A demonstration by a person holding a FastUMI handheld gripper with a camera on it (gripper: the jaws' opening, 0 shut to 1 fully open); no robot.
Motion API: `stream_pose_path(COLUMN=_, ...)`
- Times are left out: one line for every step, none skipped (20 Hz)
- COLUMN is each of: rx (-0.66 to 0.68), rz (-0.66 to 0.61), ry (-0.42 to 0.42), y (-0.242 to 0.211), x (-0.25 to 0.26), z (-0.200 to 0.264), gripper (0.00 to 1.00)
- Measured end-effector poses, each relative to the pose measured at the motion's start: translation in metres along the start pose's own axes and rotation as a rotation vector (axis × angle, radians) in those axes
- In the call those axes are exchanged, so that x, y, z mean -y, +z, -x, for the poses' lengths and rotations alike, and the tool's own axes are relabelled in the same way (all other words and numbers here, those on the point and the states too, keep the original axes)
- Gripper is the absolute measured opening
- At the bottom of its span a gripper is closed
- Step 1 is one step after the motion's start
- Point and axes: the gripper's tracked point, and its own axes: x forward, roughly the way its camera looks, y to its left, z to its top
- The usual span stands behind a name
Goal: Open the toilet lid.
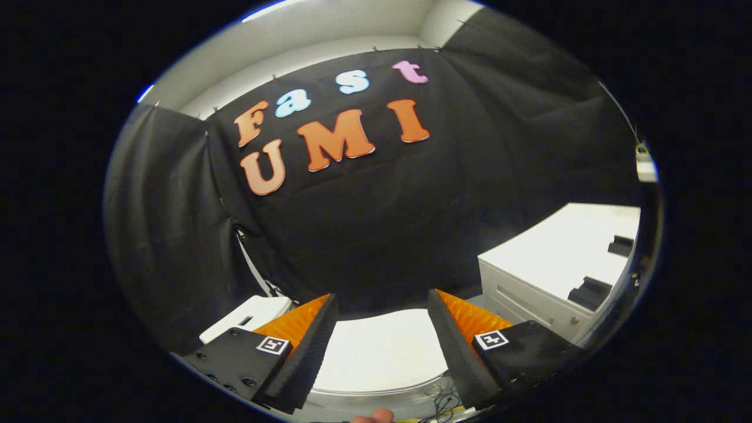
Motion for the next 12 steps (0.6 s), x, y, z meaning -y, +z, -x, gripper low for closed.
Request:
stream_pose_path(rx=-0.017, rz=-0.041, ry=-0.038, y=-0.013, x=0.022, z=-0.006, gripper=0.99)
stream_pose_path(rx=-0.038, rz=-0.073, ry=-0.067, y=-0.029, x=0.045, z=-0.01, gripper=0.99)
stream_pose_path(rx=-0.058, rz=-0.115, ry=-0.102, y=-0.044, x=0.066, z=-0.01, gripper=0.99)
stream_pose_path(rx=-0.077, rz=-0.145, ry=-0.134, y=-0.062, x=0.085, z=-0.014, gripper=0.99)
stream_pose_path(rx=-0.097, rz=-0.164, ry=-0.167, y=-0.079, x=0.102, z=-0.015, gripper=0.99)
stream_pose_path(rx=-0.113, rz=-0.18, ry=-0.198, y=-0.095, x=0.118, z=-0.017, gripper=0.99)
stream_pose_path(rx=-0.127, rz=-0.2, ry=-0.213, y=-0.11, x=0.132, z=-0.017, gripper=0.99)
stream_pose_path(rx=-0.144, rz=-0.217, ry=-0.232, y=-0.126, x=0.143, z=-0.017, gripper=0.99)
stream_pose_path(rx=-0.155, rz=-0.237, ry=-0.246, y=-0.14, x=0.154, z=-0.018, gripper=0.99)
stream_pose_path(rx=-0.17, rz=-0.257, ry=-0.262, y=-0.15, x=0.164, z=-0.017, gripper=0.99)
stream_pose_path(rx=-0.185, rz=-0.276, ry=-0.281, y=-0.163, x=0.175, z=-0.017, gripper=0.99)
stream_pose_path(rx=-0.193, rz=-0.293, ry=-0.295, y=-0.172, x=0.186, z=-0.017, gripper=0.99)
